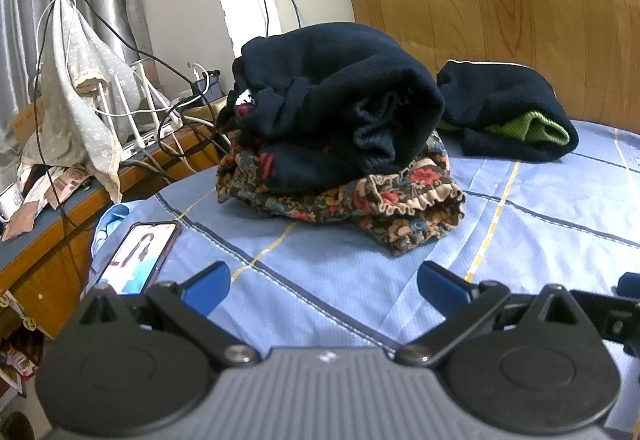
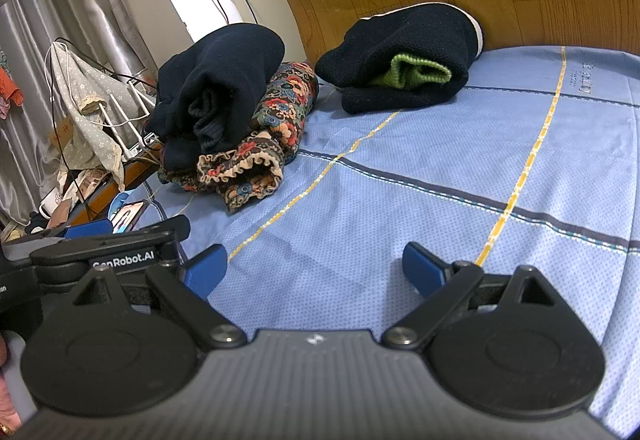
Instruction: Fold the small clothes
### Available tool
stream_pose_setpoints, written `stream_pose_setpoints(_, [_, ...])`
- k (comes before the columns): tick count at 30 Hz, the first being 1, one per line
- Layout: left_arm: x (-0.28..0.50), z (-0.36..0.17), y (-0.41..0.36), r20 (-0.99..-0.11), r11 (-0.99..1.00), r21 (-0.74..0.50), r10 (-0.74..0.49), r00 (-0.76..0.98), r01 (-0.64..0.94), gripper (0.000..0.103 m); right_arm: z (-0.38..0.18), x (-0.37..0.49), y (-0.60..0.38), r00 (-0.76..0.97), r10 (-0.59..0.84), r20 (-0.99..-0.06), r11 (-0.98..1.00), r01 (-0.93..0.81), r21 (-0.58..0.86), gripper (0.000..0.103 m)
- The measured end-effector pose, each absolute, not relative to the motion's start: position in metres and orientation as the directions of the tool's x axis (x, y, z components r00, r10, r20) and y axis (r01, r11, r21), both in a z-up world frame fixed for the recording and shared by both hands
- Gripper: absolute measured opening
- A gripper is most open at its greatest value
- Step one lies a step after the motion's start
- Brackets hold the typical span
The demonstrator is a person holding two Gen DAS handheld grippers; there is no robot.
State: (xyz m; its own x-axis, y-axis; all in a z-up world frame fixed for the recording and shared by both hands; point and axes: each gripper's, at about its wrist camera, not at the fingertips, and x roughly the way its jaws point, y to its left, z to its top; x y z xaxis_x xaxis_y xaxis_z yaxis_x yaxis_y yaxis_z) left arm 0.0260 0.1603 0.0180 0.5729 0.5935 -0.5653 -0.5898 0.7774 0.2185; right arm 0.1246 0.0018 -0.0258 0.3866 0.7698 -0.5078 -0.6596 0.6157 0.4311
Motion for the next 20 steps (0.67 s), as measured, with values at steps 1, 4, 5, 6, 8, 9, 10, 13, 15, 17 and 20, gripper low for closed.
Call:
stream_pose_setpoints(1, [0.0261, 0.0178, 0.1603, -0.566, 0.778, 0.219, 0.593, 0.573, -0.589, 0.103, -0.0258, 0.1246, 0.0018, 0.387, 0.770, -0.508, 0.616, -0.660, 0.431, 0.096])
stream_pose_setpoints(4, [0.0263, 0.0175, 0.1603, -0.566, 0.778, 0.220, 0.593, 0.573, -0.588, 0.103, -0.0258, 0.1247, 0.0017, 0.386, 0.770, -0.508, 0.616, -0.660, 0.431, 0.096])
stream_pose_setpoints(5, [0.0262, 0.0174, 0.1601, -0.566, 0.778, 0.221, 0.593, 0.573, -0.588, 0.103, -0.0258, 0.1246, 0.0018, 0.386, 0.770, -0.508, 0.615, -0.660, 0.432, 0.096])
stream_pose_setpoints(6, [0.0262, 0.0175, 0.1602, -0.565, 0.778, 0.220, 0.594, 0.573, -0.588, 0.103, -0.0258, 0.1246, 0.0017, 0.386, 0.770, -0.508, 0.615, -0.660, 0.432, 0.096])
stream_pose_setpoints(8, [0.0264, 0.0174, 0.1602, -0.566, 0.778, 0.219, 0.593, 0.573, -0.588, 0.103, -0.0259, 0.1247, 0.0017, 0.386, 0.770, -0.508, 0.615, -0.660, 0.432, 0.096])
stream_pose_setpoints(9, [0.0265, 0.0174, 0.1602, -0.566, 0.778, 0.220, 0.593, 0.573, -0.588, 0.103, -0.0259, 0.1247, 0.0017, 0.386, 0.770, -0.508, 0.615, -0.660, 0.432, 0.096])
stream_pose_setpoints(10, [0.0265, 0.0174, 0.1601, -0.566, 0.778, 0.220, 0.594, 0.572, -0.589, 0.103, -0.0258, 0.1247, 0.0017, 0.386, 0.770, -0.508, 0.615, -0.660, 0.432, 0.096])
stream_pose_setpoints(13, [0.0264, 0.0173, 0.1600, -0.565, 0.776, 0.222, 0.596, 0.571, -0.590, 0.103, -0.0258, 0.1247, 0.0017, 0.386, 0.770, -0.508, 0.615, -0.660, 0.432, 0.096])
stream_pose_setpoints(15, [0.0260, 0.0174, 0.1601, -0.562, 0.774, 0.223, 0.598, 0.571, -0.592, 0.103, -0.0257, 0.1246, 0.0017, 0.386, 0.770, -0.508, 0.615, -0.660, 0.432, 0.096])
stream_pose_setpoints(17, [0.0250, 0.0177, 0.1594, -0.549, 0.770, 0.229, 0.607, 0.574, -0.595, 0.103, -0.0256, 0.1243, 0.0019, 0.386, 0.770, -0.508, 0.615, -0.660, 0.432, 0.096])
stream_pose_setpoints(20, [0.0247, 0.0189, 0.1599, -0.550, 0.779, 0.224, 0.597, 0.584, -0.586, 0.103, -0.0256, 0.1246, 0.0017, 0.386, 0.771, -0.508, 0.615, -0.660, 0.432, 0.096])
